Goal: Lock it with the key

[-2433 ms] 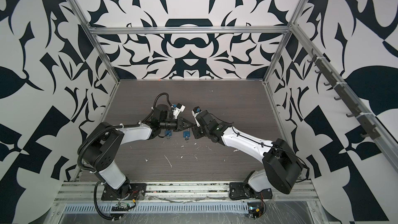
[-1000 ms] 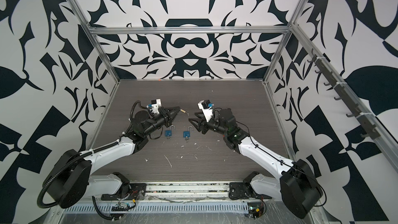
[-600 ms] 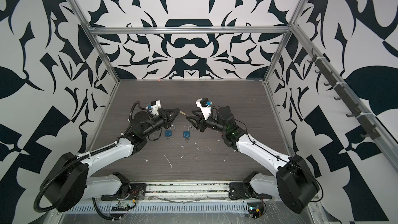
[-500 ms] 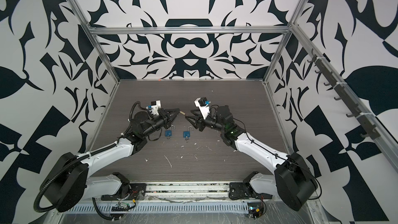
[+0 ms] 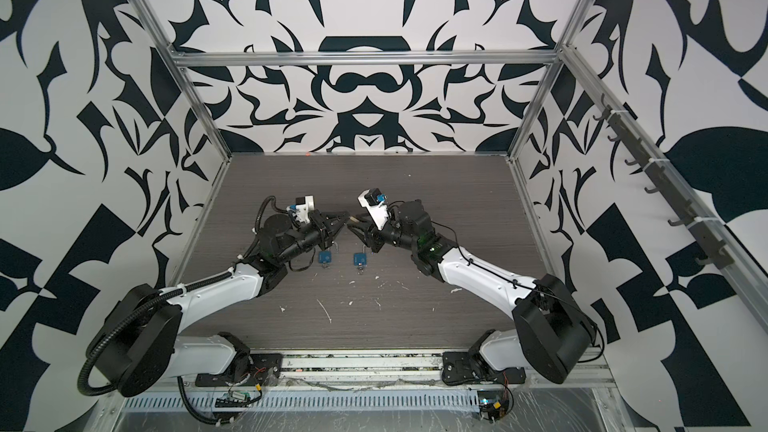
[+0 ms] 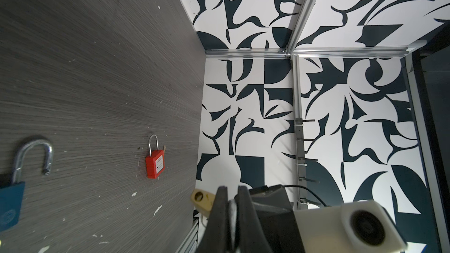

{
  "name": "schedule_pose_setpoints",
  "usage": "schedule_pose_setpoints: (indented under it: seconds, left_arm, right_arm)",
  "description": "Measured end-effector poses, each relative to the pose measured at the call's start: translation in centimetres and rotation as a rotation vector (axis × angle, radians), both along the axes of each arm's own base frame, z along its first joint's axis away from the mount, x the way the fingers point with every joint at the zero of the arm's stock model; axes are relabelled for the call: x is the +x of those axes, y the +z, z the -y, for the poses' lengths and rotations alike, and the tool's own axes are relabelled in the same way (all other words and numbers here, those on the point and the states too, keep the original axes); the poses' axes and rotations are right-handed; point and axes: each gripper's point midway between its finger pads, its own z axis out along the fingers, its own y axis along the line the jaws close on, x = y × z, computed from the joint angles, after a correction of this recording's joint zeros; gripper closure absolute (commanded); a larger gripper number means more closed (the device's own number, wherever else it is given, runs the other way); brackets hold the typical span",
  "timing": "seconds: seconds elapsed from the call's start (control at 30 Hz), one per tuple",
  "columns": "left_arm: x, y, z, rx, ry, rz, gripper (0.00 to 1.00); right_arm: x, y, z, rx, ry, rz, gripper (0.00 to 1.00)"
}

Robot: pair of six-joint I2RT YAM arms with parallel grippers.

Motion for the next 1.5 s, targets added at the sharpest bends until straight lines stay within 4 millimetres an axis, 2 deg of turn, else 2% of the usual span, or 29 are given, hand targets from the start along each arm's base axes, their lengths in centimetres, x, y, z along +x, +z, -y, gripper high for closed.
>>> schedule_pose_setpoints:
  seconds: [0.1, 0.17, 0.27, 0.4, 0.53, 0.6, 0.63, 0.7, 0.77, 0.93, 1.1, 1.2, 1.37, 1.5]
  left_arm:
    - [0.0, 0.2, 0.0, -0.005, -0.001, 0.006, 1.00]
    - [-0.1, 0.2, 0.1, -0.006, -0.005, 0.007, 1.00]
    - [-0.2, 0.2, 0.1, -0.007, -0.012, 0.008, 1.00]
    - [-0.1, 0.3, 0.2, -0.011, -0.016, 0.011, 1.00]
    - [-0.2, 0.3, 0.3, -0.009, -0.023, 0.018, 1.00]
    - [-0.1, 0.3, 0.2, 0.002, -0.034, 0.038, 0.65]
    - [-0.1, 0.3, 0.1, 0.010, -0.043, 0.056, 0.56]
    - [0.0, 0.4, -0.2, 0.030, -0.060, 0.092, 0.46]
    - [0.4, 0.4, -1.1, 0.059, -0.059, 0.130, 0.42]
    - [0.7, 1.4, -2.9, 0.130, -0.063, 0.249, 0.42]
    - [-1.0, 3.2, -2.6, 0.147, -0.141, 0.382, 0.46]
    - [-1.7, 2.9, -1.8, 0.142, -0.216, 0.392, 0.48]
    - [-2.1, 1.3, -0.9, 0.143, -0.290, 0.350, 0.53]
    - [-2.5, 0.9, -0.8, 0.144, -0.319, 0.337, 0.65]
  right_arm:
    - [0.2, -0.4, 0.0, -0.010, -0.009, -0.006, 0.61]
    - [0.3, -0.6, 0.1, -0.014, -0.014, -0.009, 0.65]
    - [0.4, -0.7, 0.1, -0.015, -0.020, -0.011, 0.75]
    - [0.5, -0.7, 0.1, -0.011, -0.028, -0.019, 1.00]
    - [0.5, -0.6, 0.1, -0.008, -0.028, -0.023, 1.00]
    - [0.3, -0.7, 0.1, -0.008, -0.022, -0.037, 1.00]
    - [0.1, -0.8, 0.2, -0.012, -0.022, -0.056, 1.00]
    - [-0.1, -1.0, 0.4, -0.013, -0.014, -0.107, 1.00]
    - [-0.4, -0.9, 0.4, -0.004, 0.006, -0.178, 1.00]
    - [-1.5, -0.1, 0.5, 0.050, 0.074, -0.361, 1.00]
    - [-3.3, -0.2, 0.5, 0.055, 0.144, -0.495, 1.00]
    - [-4.1, -0.6, 0.7, 0.046, 0.160, -0.544, 1.00]
    - [-4.5, 0.3, 1.0, 0.059, 0.161, -0.543, 1.00]
    - [-4.7, 0.9, 1.3, 0.067, 0.151, -0.520, 1.00]
